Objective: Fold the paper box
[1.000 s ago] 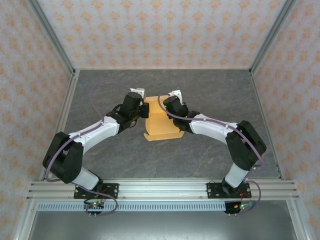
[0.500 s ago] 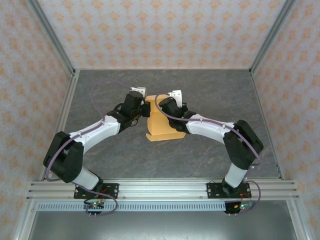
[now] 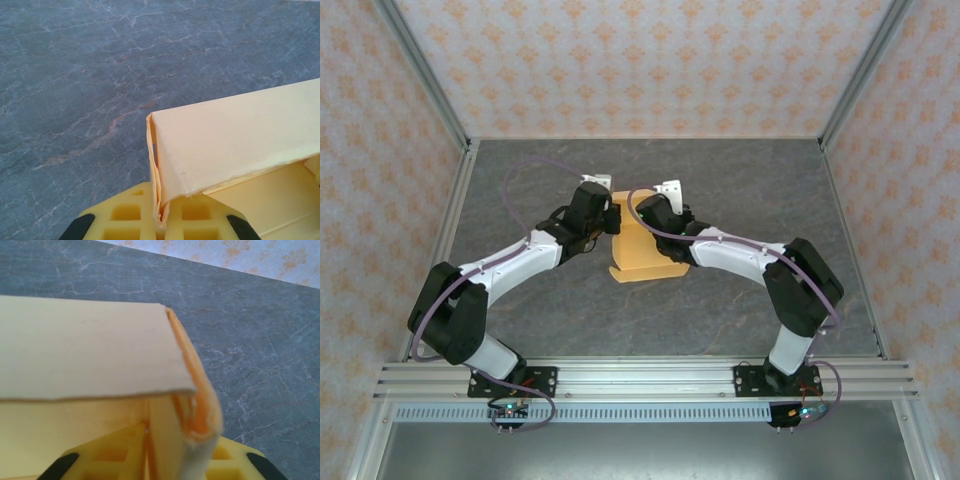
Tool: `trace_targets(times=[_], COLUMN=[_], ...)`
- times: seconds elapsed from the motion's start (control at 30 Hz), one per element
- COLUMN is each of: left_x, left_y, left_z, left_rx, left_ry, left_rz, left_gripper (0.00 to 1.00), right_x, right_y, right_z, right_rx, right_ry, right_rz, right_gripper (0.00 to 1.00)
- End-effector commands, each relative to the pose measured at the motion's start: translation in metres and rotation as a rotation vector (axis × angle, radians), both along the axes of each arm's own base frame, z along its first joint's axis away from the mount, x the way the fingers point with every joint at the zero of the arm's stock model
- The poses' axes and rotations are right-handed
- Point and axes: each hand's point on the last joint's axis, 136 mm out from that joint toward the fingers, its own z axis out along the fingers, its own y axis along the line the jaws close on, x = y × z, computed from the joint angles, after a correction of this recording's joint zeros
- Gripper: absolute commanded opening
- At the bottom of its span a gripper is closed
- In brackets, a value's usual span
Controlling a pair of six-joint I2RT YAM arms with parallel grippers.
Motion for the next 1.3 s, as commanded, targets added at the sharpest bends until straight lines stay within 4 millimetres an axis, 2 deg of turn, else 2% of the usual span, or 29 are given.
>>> trace_targets(times=[0.0, 0.23, 0.43, 0.77, 1.13, 1.27], left_x=[0.003, 0.004, 0.005, 0.006, 0.003, 0.001], left_y=[0.013, 0.014, 0.015, 0.018, 0.020, 0.014], left_z=[0.004, 0.002, -0.004, -0.009, -0.022, -0.022], left_rx=[0.040, 0.051, 0.063, 0.087, 0.114, 0.106], left_ry=[0.003, 0.009, 0.026, 0.046, 0.086, 0.071], left_rz=[0.055, 0.059, 0.064, 0.079, 0.072, 0.019], left_gripper=[0.00, 0.00, 0.00, 0.00, 0.00, 0.00], right_x=[0.000, -0.008, -0.015, -0.023, -0.044, -0.050], right_y=[-0.009, 0.004, 0.017, 0.037, 0.014, 0.005], right_z=[0.004, 0.003, 0.011, 0.022, 0.059, 0.072], right_rx=[0.022, 0.139, 0.261, 0.391, 0.389, 0.358], right_ry=[0.019, 0.062, 0.101, 0.146, 0.146, 0.127], right_rz=[0.029, 0.119, 0.200, 0.300, 0.372, 0.420], right_gripper=[0.26, 0.41, 0.56, 0.68, 0.71, 0.72])
